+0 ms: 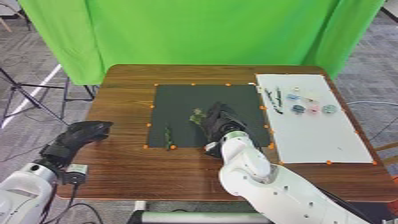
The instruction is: Arrange flowers
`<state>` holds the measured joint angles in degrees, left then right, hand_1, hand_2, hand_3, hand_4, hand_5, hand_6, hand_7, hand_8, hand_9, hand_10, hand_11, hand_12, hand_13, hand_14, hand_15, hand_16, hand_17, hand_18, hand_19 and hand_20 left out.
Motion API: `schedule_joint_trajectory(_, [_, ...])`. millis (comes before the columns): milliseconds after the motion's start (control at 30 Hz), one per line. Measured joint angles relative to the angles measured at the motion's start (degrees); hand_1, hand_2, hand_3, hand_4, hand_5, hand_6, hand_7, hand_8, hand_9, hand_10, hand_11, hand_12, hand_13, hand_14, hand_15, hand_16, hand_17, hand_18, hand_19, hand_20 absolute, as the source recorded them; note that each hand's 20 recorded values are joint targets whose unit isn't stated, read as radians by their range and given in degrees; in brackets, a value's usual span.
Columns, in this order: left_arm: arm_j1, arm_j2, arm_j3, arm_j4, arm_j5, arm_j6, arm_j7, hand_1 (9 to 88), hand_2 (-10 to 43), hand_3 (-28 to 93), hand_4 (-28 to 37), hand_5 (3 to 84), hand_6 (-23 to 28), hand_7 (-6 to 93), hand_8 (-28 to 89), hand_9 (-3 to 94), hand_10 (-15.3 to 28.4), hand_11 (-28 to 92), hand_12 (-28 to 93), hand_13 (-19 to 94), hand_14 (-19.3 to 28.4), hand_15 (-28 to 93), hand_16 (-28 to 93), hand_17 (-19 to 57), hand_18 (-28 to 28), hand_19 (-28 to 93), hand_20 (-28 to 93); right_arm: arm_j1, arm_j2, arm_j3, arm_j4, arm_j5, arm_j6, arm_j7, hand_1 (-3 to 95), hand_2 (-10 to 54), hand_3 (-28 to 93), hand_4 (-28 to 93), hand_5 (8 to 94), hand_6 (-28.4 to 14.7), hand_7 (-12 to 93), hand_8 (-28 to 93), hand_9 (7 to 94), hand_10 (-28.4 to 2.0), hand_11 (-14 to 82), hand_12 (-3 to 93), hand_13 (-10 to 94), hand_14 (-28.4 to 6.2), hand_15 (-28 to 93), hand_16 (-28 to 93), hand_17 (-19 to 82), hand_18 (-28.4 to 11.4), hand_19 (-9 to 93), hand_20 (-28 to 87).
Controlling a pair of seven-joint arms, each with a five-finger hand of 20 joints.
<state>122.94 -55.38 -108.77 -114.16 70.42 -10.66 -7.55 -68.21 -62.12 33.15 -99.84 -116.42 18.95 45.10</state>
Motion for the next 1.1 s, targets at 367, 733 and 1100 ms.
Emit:
schedule_joint_trajectory(367, [-0.02,0.00,0.06,0.00,0.10,0.00,0.03,30.7,1.4,57,-19.0,42.2,5.2,14.7,-6,39.0,15.7,17,10,34,19.9,18,-3,6.4,14.9,13,12,0.08,-0.01,0.09,0.08,0.83,0.34,-0.43,45.6,-9.5,54,-3,67.7,-6.3,38,14,87.9,-13.4,34.5,25.6,94,-1.2,55,32,71,-7.4,90,36])
schedule_joint_trajectory(733, [-0.01,-0.03,0.09,0.00,0.14,0.00,0.12,30.7,1.4,57,-18.9,42.2,5.1,14.9,-6,38.9,15.7,17,10,35,19.9,18,-4,6.3,14.9,13,12,0.30,-0.07,0.38,0.02,2.82,1.22,-0.99,42.6,-9.5,57,-5,67.8,-6.5,37,9,88.2,-13.7,34.5,25.4,94,-1.7,55,31,71,-7.7,90,35])
schedule_joint_trajectory(1100, [-0.05,0.00,0.24,0.00,0.19,0.00,0.19,30.6,1.2,57,-18.8,42.2,5.1,14.8,-6,39.0,15.7,17,10,35,19.8,18,-4,6.4,15.0,13,12,1.96,4.71,2.74,-4.44,1.35,4.21,-1.44,40.2,-9.5,60,-5,66.2,-5.8,35,-2,84.2,-14.5,29.2,26.2,93,-3.0,50,37,67,-10.0,91,36])
